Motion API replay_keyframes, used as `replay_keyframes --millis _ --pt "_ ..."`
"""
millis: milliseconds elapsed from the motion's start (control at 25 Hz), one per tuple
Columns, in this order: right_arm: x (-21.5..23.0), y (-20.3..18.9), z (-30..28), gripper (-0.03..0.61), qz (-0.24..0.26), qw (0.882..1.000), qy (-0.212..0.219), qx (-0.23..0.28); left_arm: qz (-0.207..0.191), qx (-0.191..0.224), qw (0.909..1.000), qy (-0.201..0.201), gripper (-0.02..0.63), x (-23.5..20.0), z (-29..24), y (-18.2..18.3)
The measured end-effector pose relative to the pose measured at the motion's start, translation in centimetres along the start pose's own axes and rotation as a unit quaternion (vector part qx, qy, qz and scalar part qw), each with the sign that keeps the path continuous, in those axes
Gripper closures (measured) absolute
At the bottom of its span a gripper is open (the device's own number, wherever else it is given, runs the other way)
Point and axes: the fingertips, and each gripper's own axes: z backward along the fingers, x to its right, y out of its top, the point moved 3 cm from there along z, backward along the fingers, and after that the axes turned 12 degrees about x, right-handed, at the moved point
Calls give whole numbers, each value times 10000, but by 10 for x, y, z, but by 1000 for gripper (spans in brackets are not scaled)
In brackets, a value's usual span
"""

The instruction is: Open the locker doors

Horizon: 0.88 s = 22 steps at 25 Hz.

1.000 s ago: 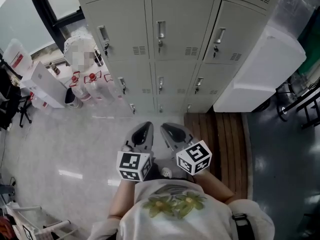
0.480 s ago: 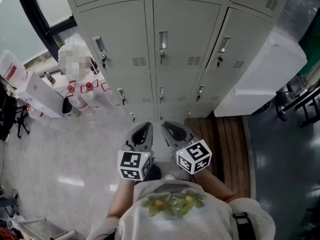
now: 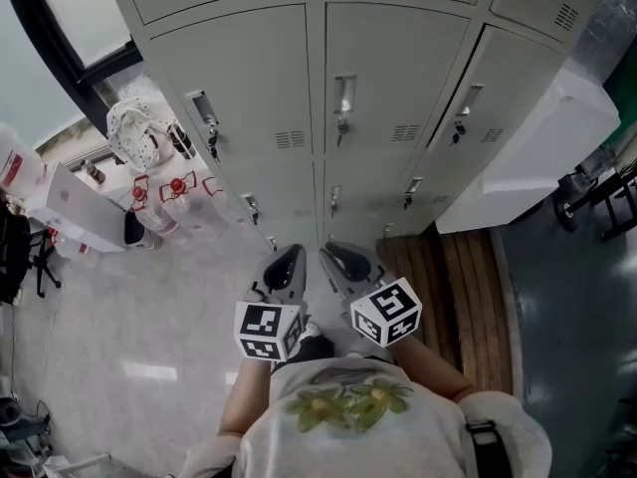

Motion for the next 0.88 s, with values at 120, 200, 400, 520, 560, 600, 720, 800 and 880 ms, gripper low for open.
replay_keyframes --millis 120,200,400,520,560,600,720,800,880 --pt "0 -5 -19 540 -92 9999 -120 29 1 -7 10000 -60 577 -20 -6 0" --pt "2 -7 -31 540 -103 9997 -224 35 68 2 9998 -173 578 -31 -10 0" --pt "10 -7 -54 540 180 9980 -596 51 292 56 9985 -467 584 -54 -20 -1" --pt "17 -2 -58 540 251 9969 -744 104 335 81 9980 -531 584 -60 -28 -2" --pt "19 1 -59 540 272 9964 -788 120 343 75 9978 -563 584 -61 -29 -2" --pt "22 4 -60 540 300 9960 -828 143 346 67 9976 -594 584 -62 -32 -3" --pt "31 14 -67 540 391 9948 -908 243 358 57 9974 -618 584 -68 -42 -3" --pt "36 18 -70 537 410 9944 -926 290 403 65 9972 -634 584 -71 -48 -3" --pt "42 19 -72 487 384 9946 -922 294 413 71 9968 -680 584 -70 -54 -3"
